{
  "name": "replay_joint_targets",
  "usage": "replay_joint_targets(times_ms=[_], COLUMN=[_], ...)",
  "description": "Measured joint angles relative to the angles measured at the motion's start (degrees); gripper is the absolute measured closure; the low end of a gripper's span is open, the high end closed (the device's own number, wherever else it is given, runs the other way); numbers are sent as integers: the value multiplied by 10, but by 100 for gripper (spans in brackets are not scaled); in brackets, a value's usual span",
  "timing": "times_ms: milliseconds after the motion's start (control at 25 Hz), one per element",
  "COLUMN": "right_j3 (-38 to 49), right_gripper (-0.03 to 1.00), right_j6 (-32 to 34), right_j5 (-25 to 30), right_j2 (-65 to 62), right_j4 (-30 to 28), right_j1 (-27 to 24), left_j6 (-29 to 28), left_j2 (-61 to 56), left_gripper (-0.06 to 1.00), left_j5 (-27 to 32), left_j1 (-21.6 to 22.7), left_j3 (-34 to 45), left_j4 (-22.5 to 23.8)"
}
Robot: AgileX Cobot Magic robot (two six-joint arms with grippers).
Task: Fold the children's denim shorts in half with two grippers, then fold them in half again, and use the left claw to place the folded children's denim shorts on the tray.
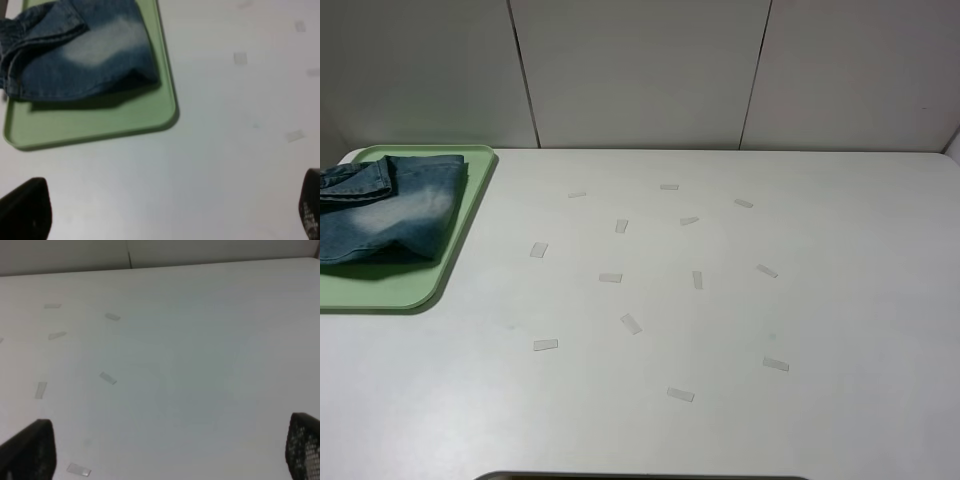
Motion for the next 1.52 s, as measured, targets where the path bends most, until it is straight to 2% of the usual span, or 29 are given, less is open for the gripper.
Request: replay_joint_targets(times_ms=[200, 360, 520, 1520], right_j3=[0, 0, 0, 0], right_gripper=[27, 27, 27, 27], right_j6=[0, 0, 0, 0], right_j5=[0, 0, 0, 0], right_j2=[0, 0, 0, 0], right_j4=[0, 0, 0, 2], right_j1=[0, 0, 0, 0], left_j6=[0, -7, -28, -31], left_j2=[-36, -70, -71, -71], left_gripper=[-5, -5, -5, -5], left_j5=[-3, -42, -52, -55], left_j1=[-2, -26, -27, -27], left_j3=[43, 89, 122, 123], left_j4=[0, 0, -4, -11])
